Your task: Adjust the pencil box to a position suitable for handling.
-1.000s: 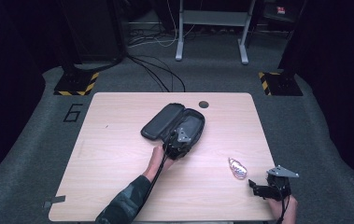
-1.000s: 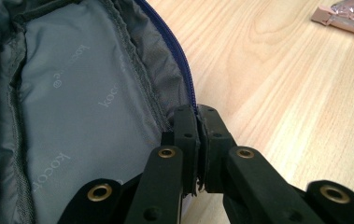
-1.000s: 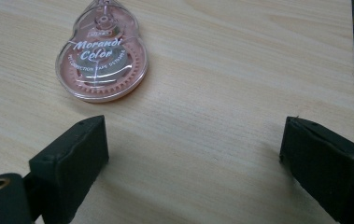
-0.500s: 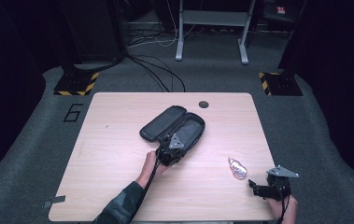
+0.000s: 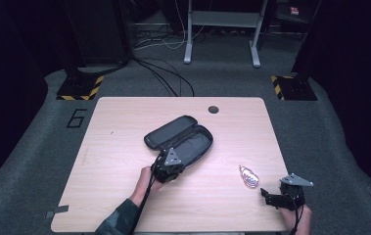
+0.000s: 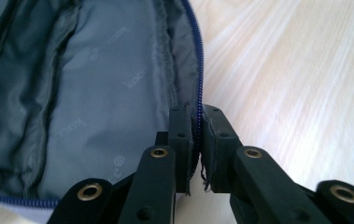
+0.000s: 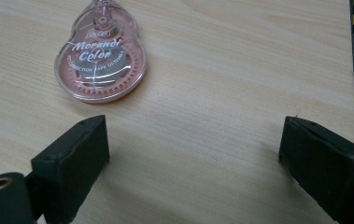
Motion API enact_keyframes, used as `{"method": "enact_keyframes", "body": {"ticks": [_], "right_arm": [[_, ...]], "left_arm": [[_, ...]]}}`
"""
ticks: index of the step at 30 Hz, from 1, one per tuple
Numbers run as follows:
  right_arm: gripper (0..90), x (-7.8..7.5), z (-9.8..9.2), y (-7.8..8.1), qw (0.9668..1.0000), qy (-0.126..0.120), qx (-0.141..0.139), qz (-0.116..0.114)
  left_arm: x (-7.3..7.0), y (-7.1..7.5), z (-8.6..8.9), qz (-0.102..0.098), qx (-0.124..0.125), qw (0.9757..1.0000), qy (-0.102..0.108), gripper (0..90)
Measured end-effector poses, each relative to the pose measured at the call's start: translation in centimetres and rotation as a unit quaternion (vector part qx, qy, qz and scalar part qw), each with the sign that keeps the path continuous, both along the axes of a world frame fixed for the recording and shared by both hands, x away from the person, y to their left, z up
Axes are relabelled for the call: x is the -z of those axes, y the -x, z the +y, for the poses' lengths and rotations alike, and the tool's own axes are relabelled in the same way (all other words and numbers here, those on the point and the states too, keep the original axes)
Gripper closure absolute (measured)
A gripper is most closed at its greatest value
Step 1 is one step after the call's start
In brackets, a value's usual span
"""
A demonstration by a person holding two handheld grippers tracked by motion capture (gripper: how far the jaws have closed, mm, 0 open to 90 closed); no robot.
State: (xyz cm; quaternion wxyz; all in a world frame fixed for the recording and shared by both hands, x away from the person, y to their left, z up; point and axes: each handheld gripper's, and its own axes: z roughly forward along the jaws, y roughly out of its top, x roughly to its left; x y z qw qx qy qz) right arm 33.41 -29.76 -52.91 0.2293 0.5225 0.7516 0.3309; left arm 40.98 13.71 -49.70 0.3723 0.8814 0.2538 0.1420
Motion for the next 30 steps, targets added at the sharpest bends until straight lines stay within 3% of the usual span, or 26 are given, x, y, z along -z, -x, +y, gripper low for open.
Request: {"method": "enact_keyframes", "body": {"ticks": [7,11,13,16,18,24,27,30], "right_arm": [[8.2,0.0,0.0,0.0,1.0000,-0.001,0.002,0.000],[8.4,0.0,0.0,0.0,1.0000,-0.002,0.003,0.001],[8.5,0.0,0.0,0.0,1.0000,-0.002,0.003,0.001],[8.6,0.0,0.0,0.0,1.0000,-0.002,0.004,0.001],[8.6,0.0,0.0,0.0,1.0000,-0.002,0.004,0.001],[8.8,0.0,0.0,0.0,1.0000,-0.002,0.005,0.001],[8.8,0.0,0.0,0.0,1.0000,-0.002,0.004,0.001],[8.8,0.0,0.0,0.0,1.0000,-0.002,0.005,0.001]], "left_arm": [[-0.2,0.8,2.4,0.006,-0.013,0.9999,0.009,72.7],[-0.7,0.9,3.3,0.010,-0.039,0.9989,0.024,52.9],[-0.8,0.9,3.8,0.016,-0.067,0.9967,0.042,42.6],[-1.1,0.9,4.6,0.013,-0.088,0.9943,0.057,33.4],[-1.3,0.9,5.2,0.006,-0.100,0.9934,0.056,29.5],[-1.9,0.3,6.6,-0.011,-0.160,0.9856,0.053,18.8],[-1.8,-0.4,7.3,-0.005,-0.194,0.9798,0.049,16.6],[-1.0,-1.0,7.4,0.011,-0.209,0.9769,0.043,16.7]]}}
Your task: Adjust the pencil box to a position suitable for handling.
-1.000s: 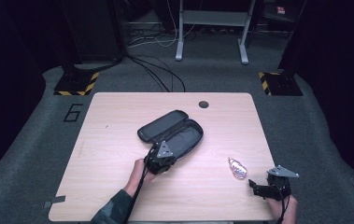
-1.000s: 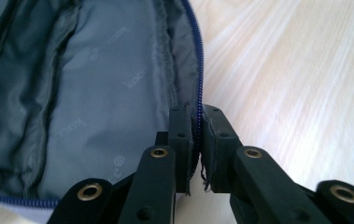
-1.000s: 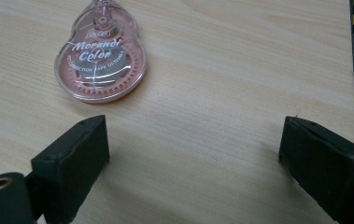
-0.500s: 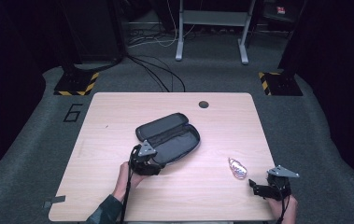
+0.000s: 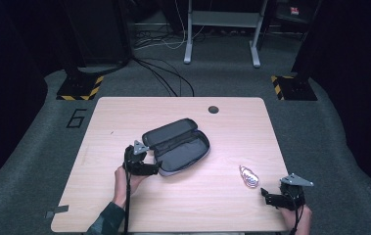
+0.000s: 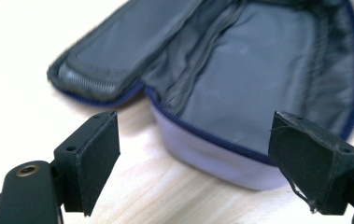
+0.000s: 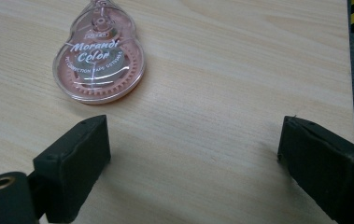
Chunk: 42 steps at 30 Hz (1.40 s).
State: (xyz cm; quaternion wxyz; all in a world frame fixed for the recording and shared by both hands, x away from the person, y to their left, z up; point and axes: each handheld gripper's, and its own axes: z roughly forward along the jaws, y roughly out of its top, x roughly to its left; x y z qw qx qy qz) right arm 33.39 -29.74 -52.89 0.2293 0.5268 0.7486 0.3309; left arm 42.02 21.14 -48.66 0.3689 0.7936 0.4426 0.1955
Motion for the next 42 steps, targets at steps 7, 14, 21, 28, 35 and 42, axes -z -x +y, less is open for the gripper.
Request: {"method": "enact_keyframes", "body": {"ticks": [7,14,21,28,35,42], "right_arm": [[9.2,0.0,0.0,0.0,1.0000,0.000,0.000,-0.001],[9.2,0.0,0.0,0.0,1.0000,0.000,0.001,-0.001],[9.3,0.0,0.0,0.0,1.0000,0.000,0.001,-0.001],[9.6,0.0,0.0,0.0,1.0000,0.000,0.002,-0.001],[9.9,0.0,0.0,0.0,1.0000,0.000,0.004,-0.001],[9.9,0.0,0.0,0.0,1.0000,-0.001,0.004,-0.002]], "left_arm": [[0.6,-0.4,-0.2,0.015,-0.006,0.9997,0.017,19.4],[0.1,-1.2,-1.0,0.020,-0.005,0.9996,0.021,19.5],[1.3,-1.2,-1.2,0.053,-0.002,0.9981,0.031,36.3],[1.5,-1.2,-0.8,0.056,0.002,0.9983,0.017,52.7],[1.7,-0.9,-0.6,0.054,0.002,0.9984,0.014,62.8],[1.6,-0.7,-0.5,0.038,0.014,0.9992,0.001,71.0]]}}
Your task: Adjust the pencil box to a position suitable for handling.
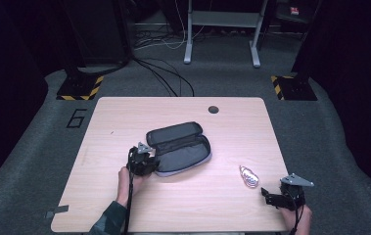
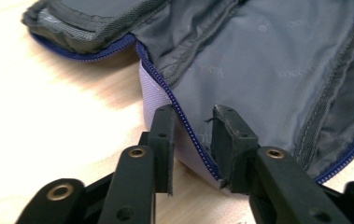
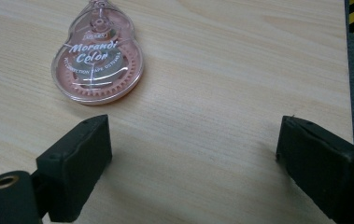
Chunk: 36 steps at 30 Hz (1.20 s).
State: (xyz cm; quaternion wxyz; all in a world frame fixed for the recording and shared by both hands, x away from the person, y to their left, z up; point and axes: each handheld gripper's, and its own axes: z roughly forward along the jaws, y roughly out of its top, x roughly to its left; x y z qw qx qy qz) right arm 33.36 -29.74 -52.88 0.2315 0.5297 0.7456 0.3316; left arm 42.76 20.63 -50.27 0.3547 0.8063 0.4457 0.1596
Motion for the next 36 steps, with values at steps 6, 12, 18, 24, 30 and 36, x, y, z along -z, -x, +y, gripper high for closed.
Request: {"method": "enact_keyframes", "body": {"ticks": [6,12,18,24,30,36], "right_arm": [[9.9,0.0,0.0,0.0,1.0000,0.000,0.000,0.000],[9.9,0.0,0.0,0.0,1.0000,0.000,0.000,0.000],[9.9,0.0,0.0,0.0,1.0000,0.001,-0.001,0.000],[9.9,0.0,0.0,0.0,1.0000,0.001,-0.001,0.000],[9.9,0.0,0.0,0.0,1.0000,0.000,0.000,0.000],[9.9,0.0,0.0,0.0,1.0000,0.000,0.000,0.000]], "left_arm": [[-0.1,0.0,0.2,-0.005,0.015,0.9998,-0.010,76.7],[-0.1,0.0,0.5,-0.012,0.021,0.9997,-0.010,81.4],[-0.2,-0.3,0.7,-0.013,0.024,0.9996,-0.010,82.9],[-0.3,0.0,0.6,-0.009,0.017,0.9998,0.001,79.4],[-0.9,0.6,0.7,-0.014,-0.001,0.9997,0.019,43.4],[-1.7,1.7,1.6,-0.035,-0.008,0.9993,0.011,20.1]]}}
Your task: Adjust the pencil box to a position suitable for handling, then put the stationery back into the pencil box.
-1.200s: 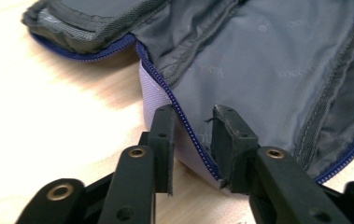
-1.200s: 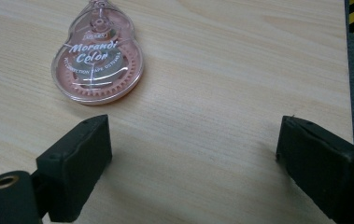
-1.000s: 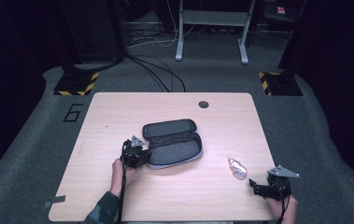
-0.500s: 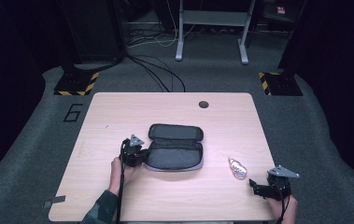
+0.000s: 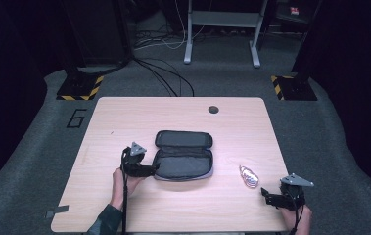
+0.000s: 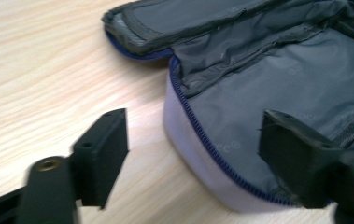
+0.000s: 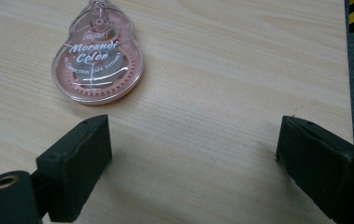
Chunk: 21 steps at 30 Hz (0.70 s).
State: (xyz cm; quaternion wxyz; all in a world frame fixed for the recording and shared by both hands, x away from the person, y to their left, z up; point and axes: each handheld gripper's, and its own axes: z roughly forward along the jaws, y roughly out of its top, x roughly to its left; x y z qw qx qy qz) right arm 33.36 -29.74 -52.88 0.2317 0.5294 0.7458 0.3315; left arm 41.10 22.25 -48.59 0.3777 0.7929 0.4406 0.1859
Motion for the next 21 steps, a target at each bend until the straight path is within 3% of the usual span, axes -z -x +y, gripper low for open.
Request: {"method": "enact_keyframes", "body": {"ticks": [5,12,16,21], "right_arm": [[9.7,0.0,0.0,0.0,1.0000,0.000,0.001,0.000],[9.6,0.0,0.0,0.0,1.0000,0.000,0.001,0.000],[9.3,0.0,0.0,0.0,1.0000,0.002,-0.002,0.000],[9.1,0.0,0.0,-0.1,1.0000,0.002,-0.001,0.000]], "left_arm": [[-0.2,1.3,1.4,-0.004,-0.010,0.9998,-0.017,12.9],[0.8,3.5,4.3,-0.004,-0.053,0.9982,-0.028,3.3],[1.9,4.8,6.1,-0.006,-0.075,0.9962,-0.046,1.5],[3.8,6.2,7.7,0.014,-0.088,0.9943,-0.059,0.3]]}}
